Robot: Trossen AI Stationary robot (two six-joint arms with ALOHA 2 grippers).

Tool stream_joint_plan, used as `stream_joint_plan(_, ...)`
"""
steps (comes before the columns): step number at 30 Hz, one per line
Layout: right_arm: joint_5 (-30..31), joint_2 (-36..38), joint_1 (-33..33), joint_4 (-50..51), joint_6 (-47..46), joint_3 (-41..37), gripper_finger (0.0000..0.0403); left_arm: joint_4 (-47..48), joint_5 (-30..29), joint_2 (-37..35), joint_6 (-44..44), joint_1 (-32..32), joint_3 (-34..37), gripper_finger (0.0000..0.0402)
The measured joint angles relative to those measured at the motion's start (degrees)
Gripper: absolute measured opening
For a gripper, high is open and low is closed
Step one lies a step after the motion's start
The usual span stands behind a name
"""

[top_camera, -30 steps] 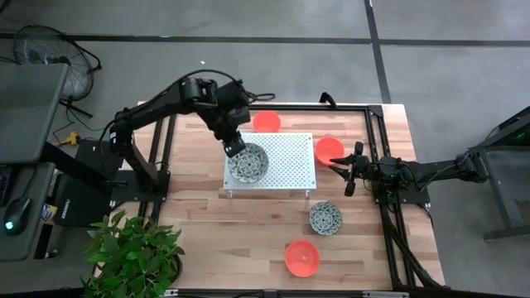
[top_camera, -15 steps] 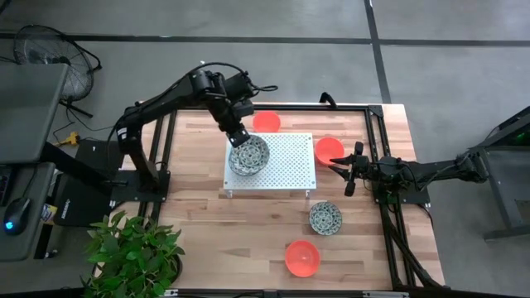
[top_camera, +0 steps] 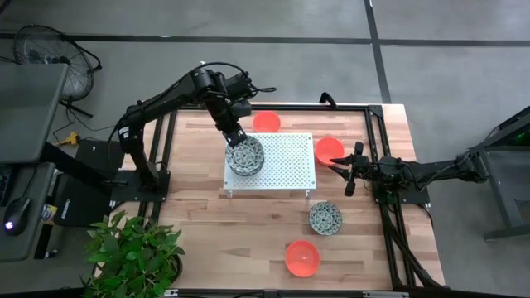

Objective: Pick & Place Mini bowls
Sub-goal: Stack the left white patterned bowl on the white patterned bowl on the shelf

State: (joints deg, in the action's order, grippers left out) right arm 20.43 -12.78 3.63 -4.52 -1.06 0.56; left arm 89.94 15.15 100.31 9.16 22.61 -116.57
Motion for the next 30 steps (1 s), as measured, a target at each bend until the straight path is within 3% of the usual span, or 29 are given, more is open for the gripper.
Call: stream_joint_plan(30,0.0,0.0,0.0,0.0,0.0,0.0,0.0094,0.1,-0.3,4.5,-4.4,0.3,0.0,0.0)
